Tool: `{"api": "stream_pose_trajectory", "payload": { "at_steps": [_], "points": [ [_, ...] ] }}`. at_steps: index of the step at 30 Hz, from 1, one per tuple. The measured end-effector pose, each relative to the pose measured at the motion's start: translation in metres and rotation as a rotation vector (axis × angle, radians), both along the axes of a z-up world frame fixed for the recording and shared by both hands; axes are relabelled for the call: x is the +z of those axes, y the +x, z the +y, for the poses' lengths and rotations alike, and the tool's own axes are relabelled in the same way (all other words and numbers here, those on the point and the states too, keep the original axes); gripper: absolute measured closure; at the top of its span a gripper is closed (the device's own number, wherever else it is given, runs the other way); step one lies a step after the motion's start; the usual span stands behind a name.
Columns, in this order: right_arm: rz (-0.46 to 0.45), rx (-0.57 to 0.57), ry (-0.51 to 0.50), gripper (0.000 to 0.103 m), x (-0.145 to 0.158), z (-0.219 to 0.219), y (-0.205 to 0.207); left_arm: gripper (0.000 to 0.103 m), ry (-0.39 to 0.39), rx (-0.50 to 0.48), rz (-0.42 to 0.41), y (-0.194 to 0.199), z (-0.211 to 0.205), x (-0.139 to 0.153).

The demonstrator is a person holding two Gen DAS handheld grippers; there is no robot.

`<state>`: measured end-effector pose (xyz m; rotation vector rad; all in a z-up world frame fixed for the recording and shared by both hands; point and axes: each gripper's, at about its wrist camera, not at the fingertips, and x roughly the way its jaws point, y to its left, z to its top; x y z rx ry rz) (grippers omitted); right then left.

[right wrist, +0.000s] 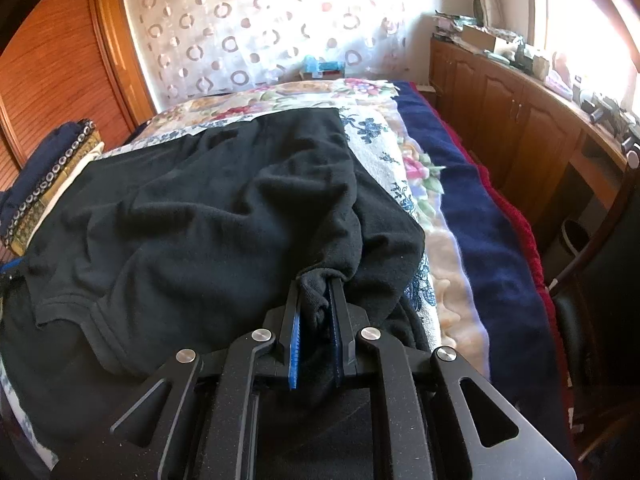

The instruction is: Fold small clothes

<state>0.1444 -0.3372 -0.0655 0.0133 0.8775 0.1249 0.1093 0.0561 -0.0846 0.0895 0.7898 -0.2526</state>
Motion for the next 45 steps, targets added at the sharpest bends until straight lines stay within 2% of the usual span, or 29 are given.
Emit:
{"api": "stream_pose_trajectory", "payload": {
  "at_steps": [5, 8, 10, 11, 17, 22, 27, 33, 39, 45],
  "points": [
    [-0.003, -0.001, -0.006, 0.094, 0.000, 0.001, 0.000, 0.096, -0.024, 0.009, -0.065, -0.007, 0.001, 0.018],
    [-0.020, 0.015, -0.001, 0.099, 0.003, 0.004, -0.003, 0.096, -0.035, 0.011, -0.089, -0.010, 0.002, 0.027],
    [-0.040, 0.027, -0.043, 0.100, 0.006, 0.010, -0.006, 0.096, -0.035, 0.021, -0.112, -0.011, 0.004, 0.033],
    [-0.048, 0.027, -0.027, 0.100, 0.009, 0.010, -0.007, 0.097, -0.041, 0.023, -0.120, -0.013, 0.004, 0.036],
    [-0.154, 0.049, 0.009, 0.101, 0.053, 0.010, -0.024, 0.098, -0.068, 0.019, -0.174, -0.026, 0.007, 0.056],
    [-0.183, 0.090, 0.013, 0.101, 0.078, 0.011, -0.043, 0.098, -0.090, 0.009, -0.208, -0.044, 0.010, 0.069],
    [-0.193, 0.104, 0.016, 0.101, 0.089, 0.004, -0.068, 0.098, -0.116, 0.008, -0.232, -0.067, 0.019, 0.077],
    [-0.201, 0.108, 0.024, 0.101, 0.095, -0.009, -0.105, 0.098, -0.126, 0.006, -0.221, -0.093, 0.026, 0.071],
    [-0.196, 0.114, 0.019, 0.101, 0.093, -0.009, -0.124, 0.098, -0.119, 0.007, -0.204, -0.105, 0.026, 0.068],
    [-0.152, 0.113, 0.001, 0.101, 0.075, -0.007, -0.128, 0.097, -0.125, 0.021, -0.125, -0.104, 0.028, 0.044]
  ]
}}
